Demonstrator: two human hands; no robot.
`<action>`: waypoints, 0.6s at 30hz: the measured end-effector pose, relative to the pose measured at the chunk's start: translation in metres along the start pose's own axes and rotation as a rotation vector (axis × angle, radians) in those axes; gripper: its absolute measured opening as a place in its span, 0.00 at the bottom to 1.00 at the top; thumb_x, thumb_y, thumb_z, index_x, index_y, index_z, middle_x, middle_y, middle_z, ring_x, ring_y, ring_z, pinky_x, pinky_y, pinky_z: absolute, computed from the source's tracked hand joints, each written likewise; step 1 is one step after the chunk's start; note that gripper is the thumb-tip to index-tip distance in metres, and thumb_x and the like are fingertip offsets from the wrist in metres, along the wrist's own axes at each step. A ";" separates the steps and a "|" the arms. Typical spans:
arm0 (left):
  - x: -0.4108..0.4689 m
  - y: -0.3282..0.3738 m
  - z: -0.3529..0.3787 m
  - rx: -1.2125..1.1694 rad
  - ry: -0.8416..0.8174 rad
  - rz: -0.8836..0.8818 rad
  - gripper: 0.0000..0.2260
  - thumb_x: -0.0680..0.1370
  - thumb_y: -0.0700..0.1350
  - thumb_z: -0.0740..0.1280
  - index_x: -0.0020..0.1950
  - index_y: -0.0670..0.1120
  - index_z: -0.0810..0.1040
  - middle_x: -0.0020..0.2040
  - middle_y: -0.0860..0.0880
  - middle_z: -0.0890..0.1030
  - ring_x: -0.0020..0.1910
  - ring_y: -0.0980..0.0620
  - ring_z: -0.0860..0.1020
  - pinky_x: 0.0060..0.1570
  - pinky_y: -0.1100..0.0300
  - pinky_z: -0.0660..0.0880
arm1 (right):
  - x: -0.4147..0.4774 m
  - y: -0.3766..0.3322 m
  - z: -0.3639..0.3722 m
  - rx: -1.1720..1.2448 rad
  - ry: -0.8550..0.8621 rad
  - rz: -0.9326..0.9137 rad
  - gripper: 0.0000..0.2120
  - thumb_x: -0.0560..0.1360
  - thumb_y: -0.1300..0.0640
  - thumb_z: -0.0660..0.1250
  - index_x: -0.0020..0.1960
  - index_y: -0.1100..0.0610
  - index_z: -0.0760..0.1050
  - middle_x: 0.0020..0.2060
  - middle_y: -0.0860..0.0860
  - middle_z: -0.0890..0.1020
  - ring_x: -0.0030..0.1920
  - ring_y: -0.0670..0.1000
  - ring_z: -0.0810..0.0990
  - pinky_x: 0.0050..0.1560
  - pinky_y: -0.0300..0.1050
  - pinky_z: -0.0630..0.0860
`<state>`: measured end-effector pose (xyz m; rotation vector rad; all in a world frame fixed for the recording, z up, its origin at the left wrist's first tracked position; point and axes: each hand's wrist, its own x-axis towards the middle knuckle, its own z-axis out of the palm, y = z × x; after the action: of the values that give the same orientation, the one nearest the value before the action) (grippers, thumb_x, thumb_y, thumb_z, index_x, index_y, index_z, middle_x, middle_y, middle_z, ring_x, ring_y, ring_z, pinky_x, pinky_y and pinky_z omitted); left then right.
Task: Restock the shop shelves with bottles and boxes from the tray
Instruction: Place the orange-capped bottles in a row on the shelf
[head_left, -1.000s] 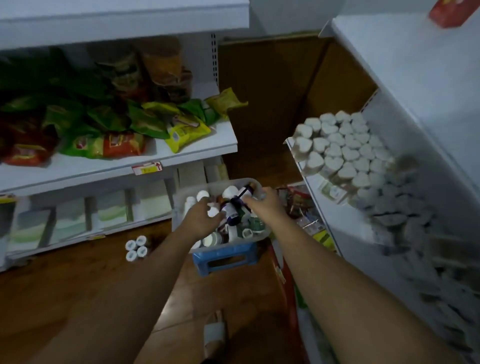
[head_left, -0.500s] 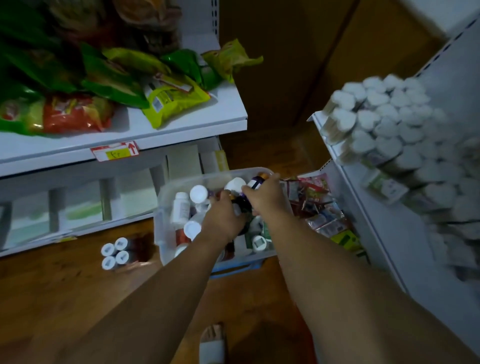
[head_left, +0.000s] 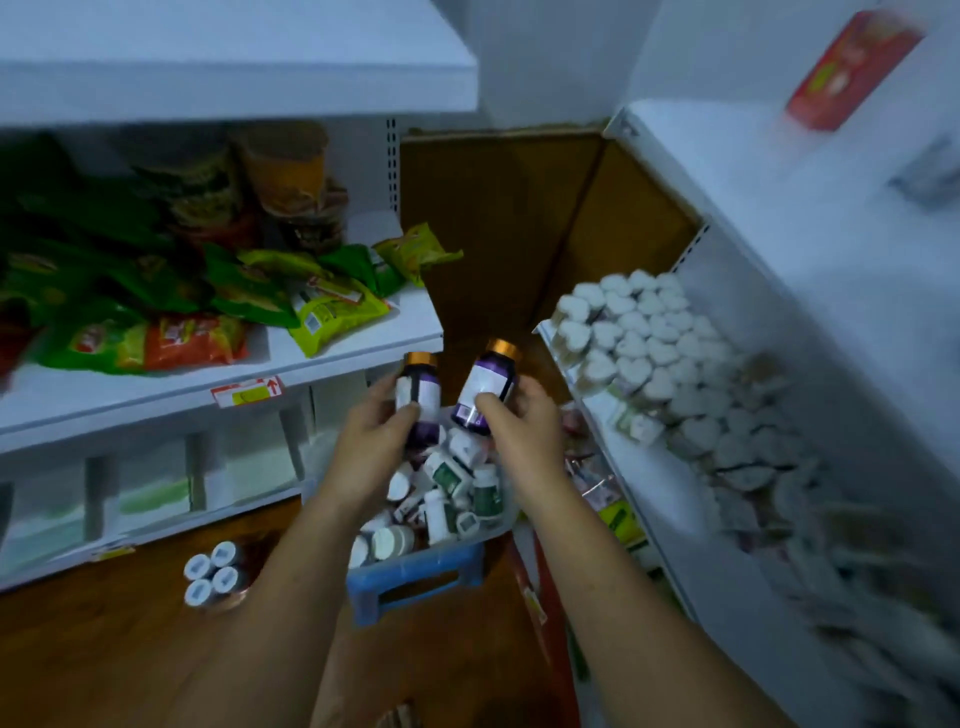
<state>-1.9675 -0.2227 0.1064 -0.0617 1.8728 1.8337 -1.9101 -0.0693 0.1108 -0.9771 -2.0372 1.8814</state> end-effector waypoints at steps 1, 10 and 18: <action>-0.013 0.025 0.007 -0.053 -0.013 0.034 0.15 0.84 0.36 0.61 0.61 0.54 0.79 0.45 0.49 0.88 0.45 0.45 0.86 0.52 0.43 0.80 | -0.016 -0.026 -0.011 0.026 -0.004 -0.042 0.14 0.73 0.55 0.72 0.59 0.48 0.78 0.50 0.52 0.86 0.49 0.52 0.87 0.49 0.55 0.85; -0.181 0.202 0.100 -0.146 -0.355 0.457 0.18 0.86 0.39 0.63 0.75 0.52 0.72 0.61 0.53 0.85 0.59 0.51 0.85 0.55 0.54 0.83 | -0.182 -0.210 -0.155 0.041 0.190 -0.410 0.20 0.76 0.57 0.73 0.65 0.44 0.76 0.52 0.48 0.87 0.51 0.47 0.87 0.50 0.48 0.85; -0.342 0.232 0.225 -0.004 -0.671 0.708 0.19 0.83 0.39 0.69 0.72 0.54 0.74 0.59 0.65 0.80 0.54 0.75 0.78 0.46 0.75 0.76 | -0.335 -0.222 -0.319 -0.006 0.483 -0.529 0.18 0.76 0.60 0.73 0.60 0.42 0.77 0.50 0.45 0.87 0.52 0.47 0.86 0.56 0.57 0.84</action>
<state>-1.6858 -0.0986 0.4620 1.1956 1.4762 1.9173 -1.5493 0.0001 0.4686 -0.7068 -1.7776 1.2277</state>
